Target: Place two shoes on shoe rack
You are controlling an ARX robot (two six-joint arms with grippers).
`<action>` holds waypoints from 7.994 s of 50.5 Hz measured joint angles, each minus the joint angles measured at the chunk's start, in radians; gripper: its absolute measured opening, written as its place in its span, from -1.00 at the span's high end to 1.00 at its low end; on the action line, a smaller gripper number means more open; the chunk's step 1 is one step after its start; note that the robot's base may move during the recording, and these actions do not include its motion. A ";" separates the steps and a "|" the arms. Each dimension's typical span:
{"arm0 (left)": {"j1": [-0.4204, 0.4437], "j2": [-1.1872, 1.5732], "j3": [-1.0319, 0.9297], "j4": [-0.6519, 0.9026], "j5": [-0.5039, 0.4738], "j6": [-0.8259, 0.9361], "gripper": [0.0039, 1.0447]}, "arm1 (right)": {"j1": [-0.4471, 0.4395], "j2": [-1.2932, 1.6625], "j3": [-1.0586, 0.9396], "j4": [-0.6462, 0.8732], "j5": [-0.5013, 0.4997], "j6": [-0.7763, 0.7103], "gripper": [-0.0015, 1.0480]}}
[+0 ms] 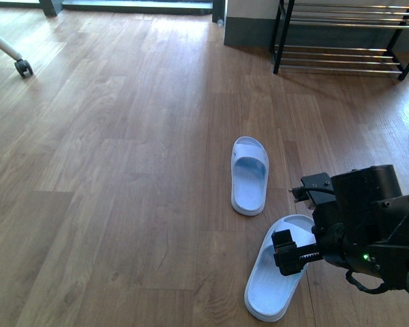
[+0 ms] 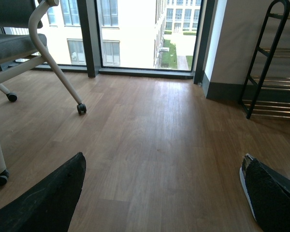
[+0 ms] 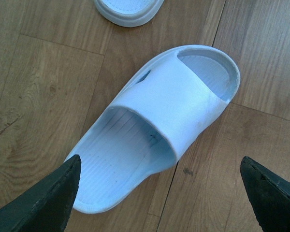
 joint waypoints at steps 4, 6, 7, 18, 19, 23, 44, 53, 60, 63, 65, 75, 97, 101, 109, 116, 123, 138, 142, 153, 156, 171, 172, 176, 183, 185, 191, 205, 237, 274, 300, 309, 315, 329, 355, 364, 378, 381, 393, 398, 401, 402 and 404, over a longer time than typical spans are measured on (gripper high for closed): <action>0.000 0.000 0.000 0.000 0.000 0.000 -0.83 | 0.005 0.047 0.038 -0.001 0.005 0.021 -0.82; 0.000 0.000 0.000 0.000 0.000 0.000 -0.83 | 0.006 0.070 0.056 -0.006 0.007 0.028 -0.82; 0.000 0.000 0.000 0.000 0.000 0.000 -0.83 | 0.006 0.080 0.064 -0.009 0.008 0.031 -0.82; 0.000 0.000 0.000 0.000 0.000 0.000 -0.83 | 0.007 0.186 0.147 -0.027 0.028 0.046 -0.82; 0.000 0.000 0.000 0.000 0.000 0.000 -0.83 | 0.006 0.190 0.151 -0.027 0.029 0.046 -0.82; 0.000 0.000 0.000 0.000 0.000 0.000 -0.83 | 0.005 0.216 0.173 -0.031 0.036 0.046 -0.82; 0.000 0.000 0.000 0.000 0.000 0.000 -0.83 | -0.040 0.373 0.369 -0.056 0.069 0.022 -0.82; 0.000 0.000 0.000 0.000 0.000 0.000 -0.83 | -0.044 0.422 0.423 -0.063 0.095 0.000 -0.82; 0.000 0.000 0.000 0.000 0.000 0.000 -0.83 | -0.053 0.440 0.435 -0.074 0.135 -0.012 -0.44; 0.000 0.000 0.000 0.000 0.000 0.000 -0.83 | -0.054 0.440 0.433 -0.078 0.147 -0.016 -0.31; 0.000 0.000 0.000 0.000 0.000 0.000 -0.83 | -0.054 0.440 0.433 -0.078 0.154 -0.021 -0.18; 0.000 0.000 0.000 0.000 0.000 0.000 -0.83 | -0.062 0.440 0.457 -0.112 0.193 -0.039 0.44; 0.000 0.000 0.000 0.000 0.000 0.000 -0.83 | -0.161 0.415 0.457 0.005 0.142 -0.172 0.96; 0.000 0.000 0.000 0.000 0.000 0.000 -0.83 | -0.182 0.338 0.335 0.093 0.122 -0.255 0.96; 0.000 0.000 0.000 0.000 0.000 0.000 -0.83 | -0.192 -0.023 0.005 0.232 0.062 -0.397 0.96; 0.000 0.000 0.000 0.000 0.000 0.000 -0.83 | -0.211 -0.344 -0.182 0.220 0.008 -0.447 0.96; 0.000 0.000 0.000 0.000 0.000 0.000 -0.83 | -0.240 -0.767 -0.397 0.049 -0.063 -0.450 0.96; 0.000 0.000 0.000 0.000 0.000 0.000 -0.83 | -0.219 -1.641 -0.618 -0.366 -0.127 -0.270 0.96; 0.000 0.000 0.000 0.000 0.000 0.000 -0.83 | -0.216 -1.751 -0.668 -0.414 -0.111 -0.214 0.96; 0.000 0.000 0.000 0.000 0.000 0.000 -0.83 | -0.214 -1.939 -0.726 -0.517 -0.127 -0.082 0.96; 0.000 0.000 0.000 0.000 0.000 0.000 -0.83 | -0.214 -1.939 -0.726 -0.517 -0.128 -0.077 0.96; 0.000 0.000 0.000 0.000 -0.003 0.000 -0.83 | -0.213 -1.940 -0.726 -0.518 -0.135 -0.069 0.96; 0.000 0.000 0.000 0.000 -0.003 0.000 -0.83 | -0.212 -1.940 -0.726 -0.518 -0.135 -0.069 0.96; 0.000 0.000 0.000 0.000 -0.003 0.000 -0.83 | -0.213 -1.940 -0.726 -0.518 -0.133 -0.069 0.96; 0.000 0.000 0.000 0.000 -0.002 0.000 -0.83 | -0.212 -1.940 -0.726 -0.518 -0.134 -0.068 0.96; 0.000 0.000 0.000 0.000 -0.002 0.000 -0.83 | -0.212 -1.940 -0.726 -0.519 -0.133 -0.068 0.96; 0.000 0.000 0.000 0.000 -0.002 0.000 -0.83 | -0.212 -1.941 -0.727 -0.519 -0.131 -0.066 0.96; 0.000 0.000 0.000 0.000 0.001 0.000 -0.83 | -0.212 -1.941 -0.726 -0.519 -0.124 -0.065 0.96; 0.000 0.000 0.000 0.000 0.001 0.000 -0.83 | -0.211 -1.940 -0.726 -0.519 -0.127 -0.065 0.96; 0.038 1.032 0.335 0.017 0.027 -0.627 -0.83 | -0.211 -1.941 -0.726 -0.519 -0.130 -0.065 0.96; -0.146 2.062 0.786 0.118 -0.069 -0.256 -0.83 | -0.211 -1.941 -0.726 -0.519 -0.130 -0.065 0.96; -0.170 2.264 0.933 0.133 -0.106 -0.169 -0.83 | -0.211 -1.941 -0.726 -0.519 -0.130 -0.065 0.96; -0.176 2.353 1.004 0.145 -0.105 -0.144 -0.83 | -0.211 -1.941 -0.726 -0.519 -0.130 -0.065 0.96; -0.185 2.500 1.135 0.159 -0.087 -0.099 -0.83 | -0.211 -1.941 -0.726 -0.519 -0.130 -0.065 0.96; -0.238 2.749 1.409 0.147 -0.084 0.055 -0.83 | -0.211 -1.941 -0.726 -0.519 -0.130 -0.065 0.96; -0.251 2.811 1.488 0.142 -0.089 0.094 -0.83 | -0.211 -1.941 -0.726 -0.519 -0.130 -0.065 0.96; -0.285 2.882 1.543 0.191 -0.071 0.126 -0.83 | -0.211 -1.941 -0.726 -0.519 -0.130 -0.065 0.96; -0.292 2.900 1.557 0.217 -0.058 0.132 -0.83 | -0.211 -1.941 -0.726 -0.519 -0.130 -0.065 0.96; -0.290 2.951 1.591 0.351 -0.092 0.165 -0.83 | -0.211 -1.941 -0.726 -0.519 -0.130 -0.065 0.96; -0.283 2.964 1.595 0.380 -0.117 0.186 -0.83 | -0.211 -1.941 -0.726 -0.519 -0.130 -0.065 0.96; -0.278 2.976 1.598 0.407 -0.142 0.190 -0.82 | -0.211 -1.941 -0.726 -0.519 -0.130 -0.065 0.96; -0.276 2.979 1.600 0.409 -0.147 0.192 -0.78 | -0.211 -1.941 -0.726 -0.519 -0.130 -0.065 0.96; -0.274 2.983 1.600 0.417 -0.157 0.192 -0.71 | -0.211 -1.941 -0.726 -0.519 -0.130 -0.065 0.96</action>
